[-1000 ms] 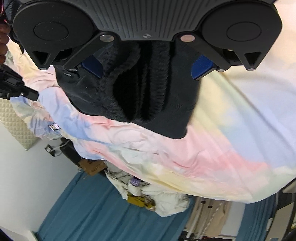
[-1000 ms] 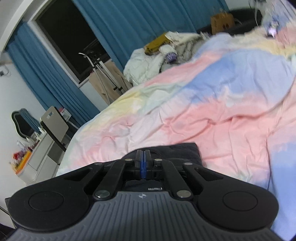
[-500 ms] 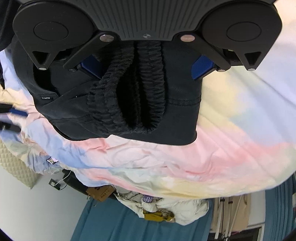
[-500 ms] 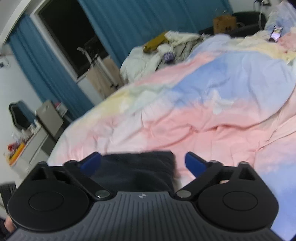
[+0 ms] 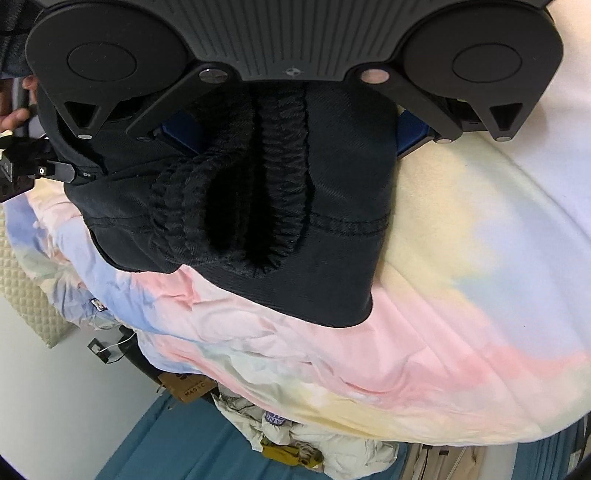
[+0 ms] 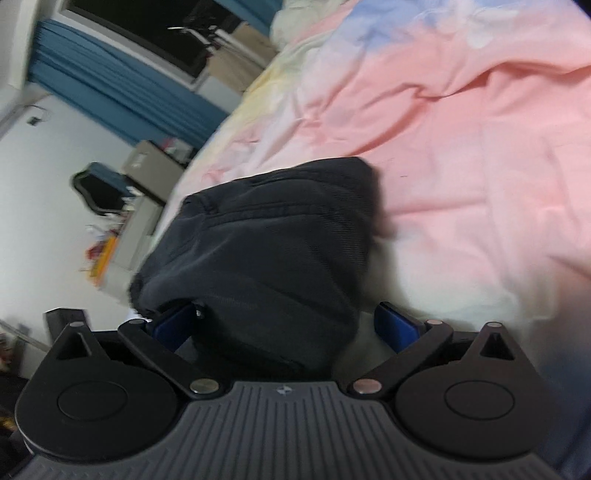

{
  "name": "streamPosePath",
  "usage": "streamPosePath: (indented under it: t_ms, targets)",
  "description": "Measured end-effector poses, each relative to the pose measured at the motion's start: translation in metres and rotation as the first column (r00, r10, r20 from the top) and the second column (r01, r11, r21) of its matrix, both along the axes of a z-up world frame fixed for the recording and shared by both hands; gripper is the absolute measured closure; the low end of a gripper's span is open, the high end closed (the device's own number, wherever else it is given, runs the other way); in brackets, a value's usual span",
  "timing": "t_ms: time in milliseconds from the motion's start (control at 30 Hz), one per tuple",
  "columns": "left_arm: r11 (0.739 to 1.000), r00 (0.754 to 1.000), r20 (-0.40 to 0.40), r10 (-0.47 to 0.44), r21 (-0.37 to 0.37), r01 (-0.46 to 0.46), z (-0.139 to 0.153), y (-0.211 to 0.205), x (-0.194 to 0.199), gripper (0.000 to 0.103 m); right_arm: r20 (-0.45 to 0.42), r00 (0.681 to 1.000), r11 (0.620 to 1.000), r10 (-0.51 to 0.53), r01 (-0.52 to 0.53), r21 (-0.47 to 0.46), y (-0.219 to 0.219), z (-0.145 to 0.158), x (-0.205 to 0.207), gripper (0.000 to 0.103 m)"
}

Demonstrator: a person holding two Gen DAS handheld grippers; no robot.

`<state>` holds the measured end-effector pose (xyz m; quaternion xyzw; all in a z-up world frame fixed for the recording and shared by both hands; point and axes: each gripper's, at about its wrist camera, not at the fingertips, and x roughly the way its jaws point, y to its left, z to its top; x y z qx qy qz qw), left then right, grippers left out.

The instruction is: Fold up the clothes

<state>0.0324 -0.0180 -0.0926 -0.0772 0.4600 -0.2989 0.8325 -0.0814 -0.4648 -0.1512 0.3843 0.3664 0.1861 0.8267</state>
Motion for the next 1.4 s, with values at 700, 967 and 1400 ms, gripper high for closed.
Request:
streamPosePath:
  t_ms: [700,967,1400]
  targets:
    - [0.997,0.999,0.044,0.007,-0.081,-0.004,0.055,-0.015,-0.027,0.069,0.102,0.994,0.981,0.049,-0.029,-0.190,0.026,0.083,-0.012,0.075]
    - [0.997,0.991,0.131,0.021,-0.079,-0.011,0.125,-0.043,-0.051,0.070,0.184,0.983,0.982,0.017,0.019,-0.190,0.017,0.141,-0.043,0.076]
    - [0.971,0.954,0.212,-0.210,-0.067,0.228,0.189,-0.242,-0.058,0.070,0.267,0.933,0.933,-0.240,0.298,-0.202,-0.099,0.209,-0.138,0.075]
